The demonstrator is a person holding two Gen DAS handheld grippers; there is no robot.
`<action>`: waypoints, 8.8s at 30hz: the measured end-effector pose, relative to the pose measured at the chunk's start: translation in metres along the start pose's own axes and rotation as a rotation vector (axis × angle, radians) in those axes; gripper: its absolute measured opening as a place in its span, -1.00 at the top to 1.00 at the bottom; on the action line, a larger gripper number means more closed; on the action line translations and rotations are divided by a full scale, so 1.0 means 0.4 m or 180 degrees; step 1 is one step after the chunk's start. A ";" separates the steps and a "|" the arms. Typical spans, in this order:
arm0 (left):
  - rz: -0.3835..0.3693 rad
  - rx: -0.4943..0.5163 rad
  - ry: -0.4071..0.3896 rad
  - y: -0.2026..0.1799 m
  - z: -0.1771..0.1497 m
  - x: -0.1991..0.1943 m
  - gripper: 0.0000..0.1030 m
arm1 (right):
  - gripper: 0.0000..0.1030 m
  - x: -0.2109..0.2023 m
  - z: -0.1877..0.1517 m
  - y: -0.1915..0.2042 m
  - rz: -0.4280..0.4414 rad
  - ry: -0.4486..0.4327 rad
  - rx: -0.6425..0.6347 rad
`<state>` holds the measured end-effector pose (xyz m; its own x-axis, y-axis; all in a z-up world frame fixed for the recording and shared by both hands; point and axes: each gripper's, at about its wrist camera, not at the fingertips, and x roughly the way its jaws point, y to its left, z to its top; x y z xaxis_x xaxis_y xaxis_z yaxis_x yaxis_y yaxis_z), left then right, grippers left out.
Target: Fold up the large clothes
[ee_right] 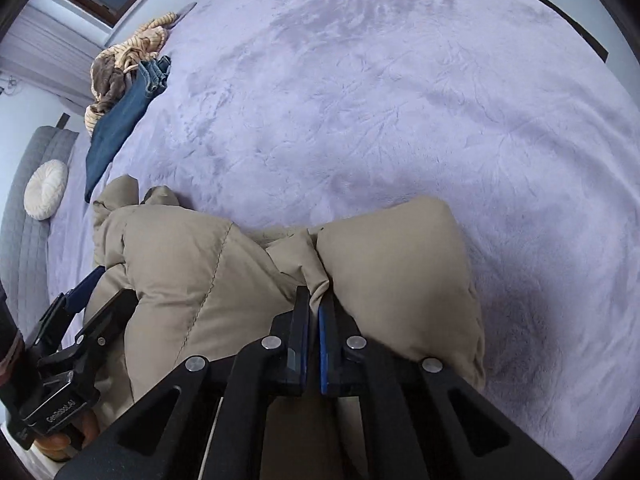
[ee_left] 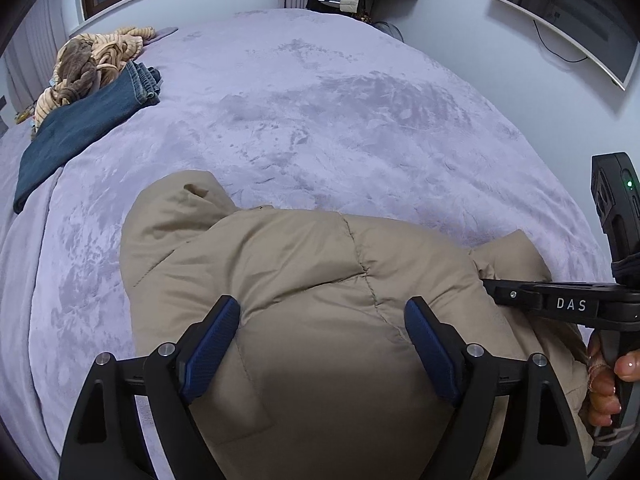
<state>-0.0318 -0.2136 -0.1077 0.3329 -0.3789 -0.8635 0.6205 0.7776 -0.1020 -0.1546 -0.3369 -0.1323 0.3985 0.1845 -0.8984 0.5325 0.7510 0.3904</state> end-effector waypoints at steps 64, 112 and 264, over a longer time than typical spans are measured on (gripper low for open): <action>0.0145 -0.1110 0.0218 0.167 -0.087 -0.041 -0.93 | 1.00 -0.037 -0.007 -0.064 0.0321 0.0057 0.0649; -0.0479 -0.1220 0.0672 0.233 -0.241 -0.174 -0.99 | -0.57 -0.254 -0.187 -0.085 0.0391 0.0010 0.0294; 0.0392 -0.1078 0.0458 0.708 -0.283 -0.320 -0.69 | 0.60 0.074 -0.234 0.677 -0.0181 0.0375 -0.0502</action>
<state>0.0209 0.1116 -0.0819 0.2724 -0.2167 -0.9375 0.3043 0.9437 -0.1297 -0.0683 -0.0687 -0.0721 0.2760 0.2048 -0.9391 0.4245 0.8506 0.3103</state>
